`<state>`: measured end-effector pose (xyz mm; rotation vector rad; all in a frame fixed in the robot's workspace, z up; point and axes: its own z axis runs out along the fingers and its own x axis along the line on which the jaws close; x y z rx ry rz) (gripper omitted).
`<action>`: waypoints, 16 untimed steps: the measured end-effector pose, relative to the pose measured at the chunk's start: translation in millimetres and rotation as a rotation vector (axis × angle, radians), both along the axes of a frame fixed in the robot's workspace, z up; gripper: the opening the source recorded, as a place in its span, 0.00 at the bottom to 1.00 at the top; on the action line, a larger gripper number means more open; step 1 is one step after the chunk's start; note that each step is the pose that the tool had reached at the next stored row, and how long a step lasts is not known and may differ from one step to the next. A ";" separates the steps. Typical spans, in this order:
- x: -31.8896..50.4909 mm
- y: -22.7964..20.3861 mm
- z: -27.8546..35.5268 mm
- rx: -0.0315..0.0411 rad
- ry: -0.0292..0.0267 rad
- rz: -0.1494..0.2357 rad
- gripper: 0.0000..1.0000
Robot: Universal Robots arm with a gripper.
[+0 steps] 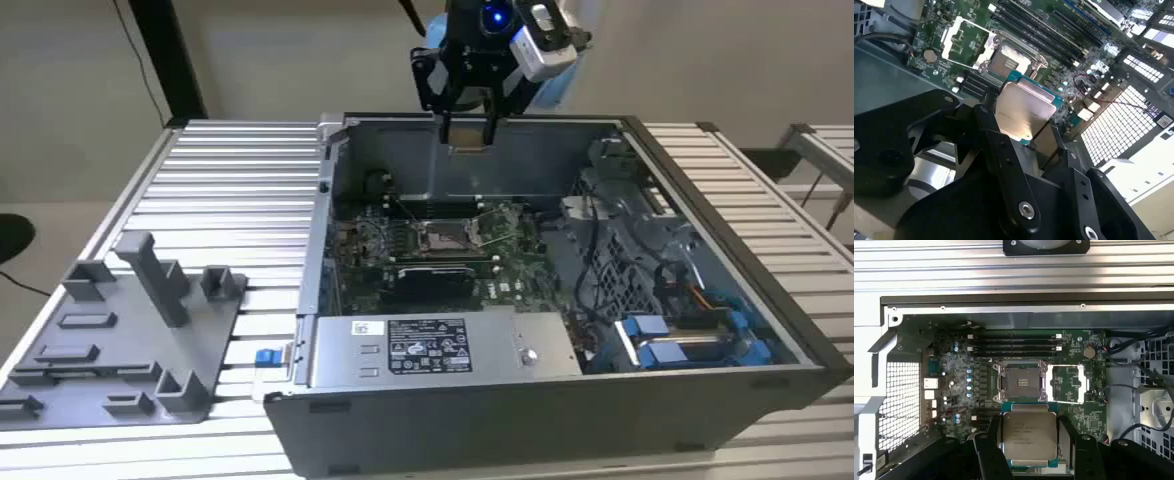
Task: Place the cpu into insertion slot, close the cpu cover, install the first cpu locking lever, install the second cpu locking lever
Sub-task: 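Place the cpu into insertion slot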
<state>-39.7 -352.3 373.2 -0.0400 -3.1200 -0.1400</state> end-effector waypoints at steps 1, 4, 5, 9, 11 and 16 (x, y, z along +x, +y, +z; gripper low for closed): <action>0.0 0.0 0.0 0.0000 0.0000 0.000 0.00; 0.0 0.0 0.0 0.0000 0.0000 0.000 0.00; 0.0 0.0 0.0 0.0000 0.0000 0.000 0.00; 0.0 0.0 0.0 0.0000 0.0000 0.000 0.00; 0.0 0.0 0.0 0.0000 0.0000 0.000 0.00; 2.6 0.0 -0.4 0.0000 0.0001 0.000 0.00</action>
